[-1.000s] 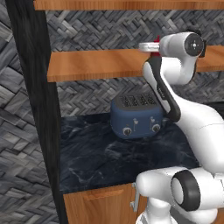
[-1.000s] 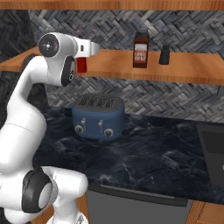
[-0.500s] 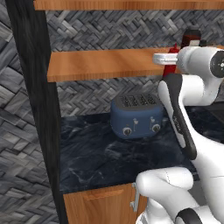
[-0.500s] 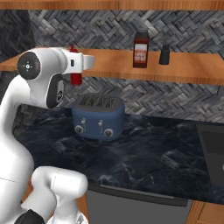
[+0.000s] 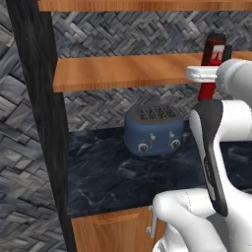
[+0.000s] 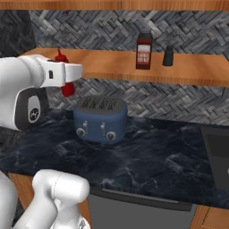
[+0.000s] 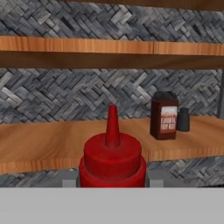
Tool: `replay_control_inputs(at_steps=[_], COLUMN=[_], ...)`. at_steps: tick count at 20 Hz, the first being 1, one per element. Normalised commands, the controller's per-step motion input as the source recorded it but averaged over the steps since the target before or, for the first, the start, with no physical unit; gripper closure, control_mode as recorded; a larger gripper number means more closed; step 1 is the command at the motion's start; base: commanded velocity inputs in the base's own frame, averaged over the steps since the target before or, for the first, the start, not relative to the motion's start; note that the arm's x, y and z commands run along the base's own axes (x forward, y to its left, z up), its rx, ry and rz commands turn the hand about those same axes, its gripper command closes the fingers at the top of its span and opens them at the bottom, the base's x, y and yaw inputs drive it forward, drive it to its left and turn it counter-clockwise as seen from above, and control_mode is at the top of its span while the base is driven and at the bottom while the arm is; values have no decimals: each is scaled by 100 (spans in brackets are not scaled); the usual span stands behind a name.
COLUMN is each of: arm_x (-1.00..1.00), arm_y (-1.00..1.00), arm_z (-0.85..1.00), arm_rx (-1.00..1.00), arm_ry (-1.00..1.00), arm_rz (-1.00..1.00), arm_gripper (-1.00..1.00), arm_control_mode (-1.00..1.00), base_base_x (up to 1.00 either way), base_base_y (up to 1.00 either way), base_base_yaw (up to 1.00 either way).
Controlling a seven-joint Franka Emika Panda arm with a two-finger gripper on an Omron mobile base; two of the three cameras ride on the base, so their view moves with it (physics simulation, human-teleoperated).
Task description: Collect the paprika, ketchup, and shaker from the cabinet and place them next to the stove.
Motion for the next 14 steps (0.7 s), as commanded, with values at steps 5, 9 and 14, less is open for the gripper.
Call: replay_control_inputs(at_steps=[5, 9, 14], arm_x=[-65, -5, 0], arm_y=[0, 0, 0], arm_z=[0, 0, 0], arm_rx=[0, 0, 0], arm_ry=[-2, -1, 0], arm_rz=[-6, 0, 0], arm_gripper=[100, 100, 100], arm_control_mode=[-100, 100, 100], base_base_x=[0, -3, -12], base_base_y=[0, 3, -42], base_base_yaw=[0, 0, -5])
